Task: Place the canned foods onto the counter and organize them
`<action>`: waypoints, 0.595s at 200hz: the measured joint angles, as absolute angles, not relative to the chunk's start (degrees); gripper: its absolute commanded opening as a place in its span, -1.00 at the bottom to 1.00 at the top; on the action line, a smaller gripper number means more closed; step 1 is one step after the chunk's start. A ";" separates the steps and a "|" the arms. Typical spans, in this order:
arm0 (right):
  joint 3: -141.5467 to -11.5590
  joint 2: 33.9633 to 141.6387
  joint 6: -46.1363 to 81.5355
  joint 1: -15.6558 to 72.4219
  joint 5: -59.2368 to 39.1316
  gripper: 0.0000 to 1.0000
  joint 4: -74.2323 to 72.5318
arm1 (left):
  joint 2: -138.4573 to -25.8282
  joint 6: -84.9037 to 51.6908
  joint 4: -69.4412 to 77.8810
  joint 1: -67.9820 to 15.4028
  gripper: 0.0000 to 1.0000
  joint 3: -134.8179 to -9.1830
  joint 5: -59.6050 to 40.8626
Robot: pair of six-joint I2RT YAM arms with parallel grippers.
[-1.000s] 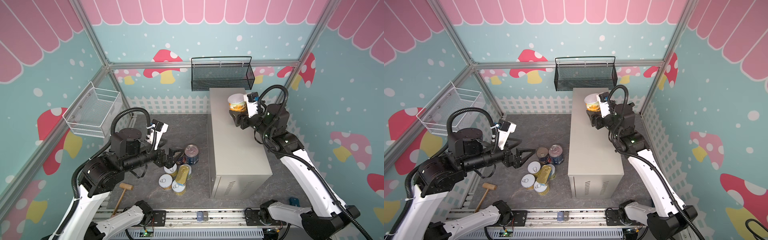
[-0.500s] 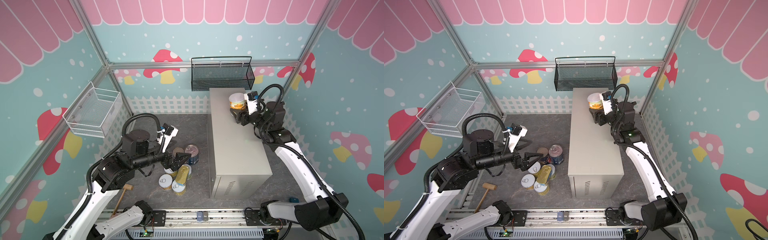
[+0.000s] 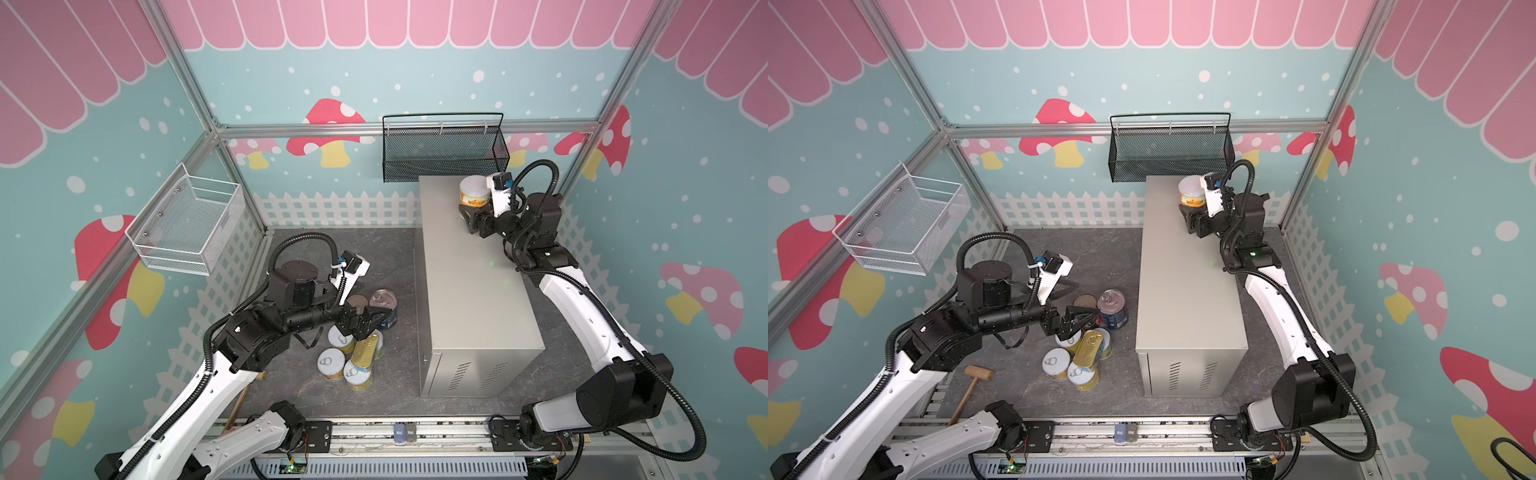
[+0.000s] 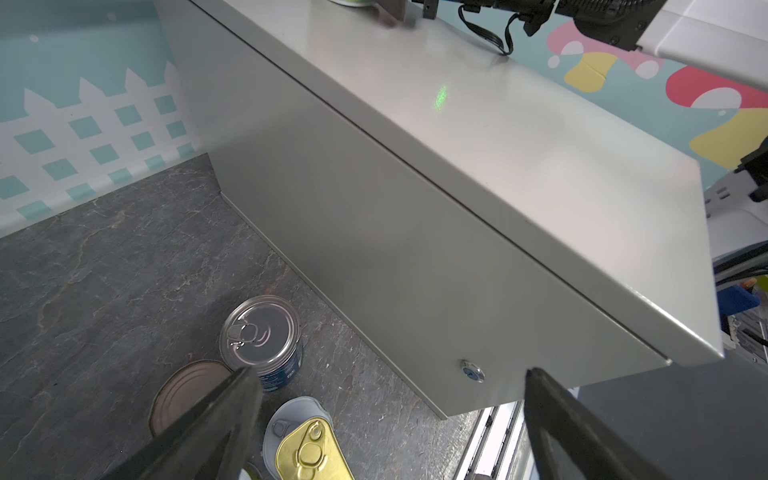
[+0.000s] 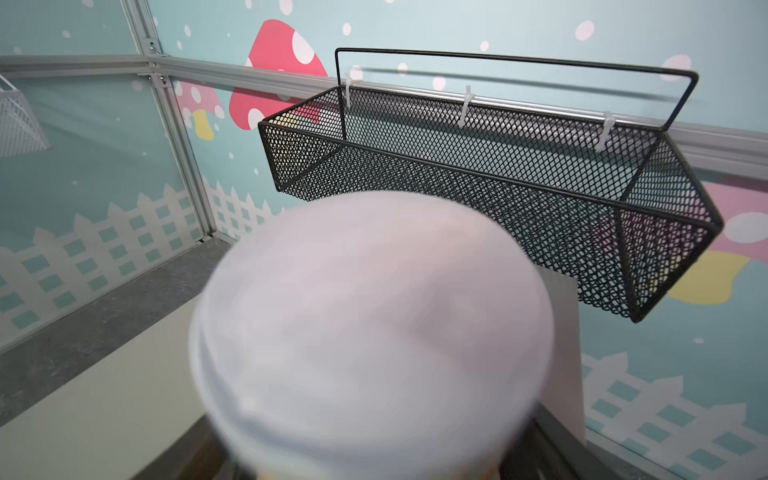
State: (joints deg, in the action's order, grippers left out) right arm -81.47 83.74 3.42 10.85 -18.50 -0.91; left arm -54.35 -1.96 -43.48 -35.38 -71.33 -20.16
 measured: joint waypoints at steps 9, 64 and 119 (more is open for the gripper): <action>-81.62 84.03 3.53 10.81 -18.52 0.80 -1.13 | -54.43 -2.15 -42.96 -35.38 0.98 -71.20 -20.14; -82.91 84.05 4.40 10.81 -18.61 0.89 -2.02 | -53.67 -2.39 -41.85 -35.38 0.98 -71.16 -19.44; -85.67 84.05 4.40 10.55 -18.63 0.86 -1.26 | -53.91 -2.79 -43.90 -35.40 0.98 -72.62 -18.63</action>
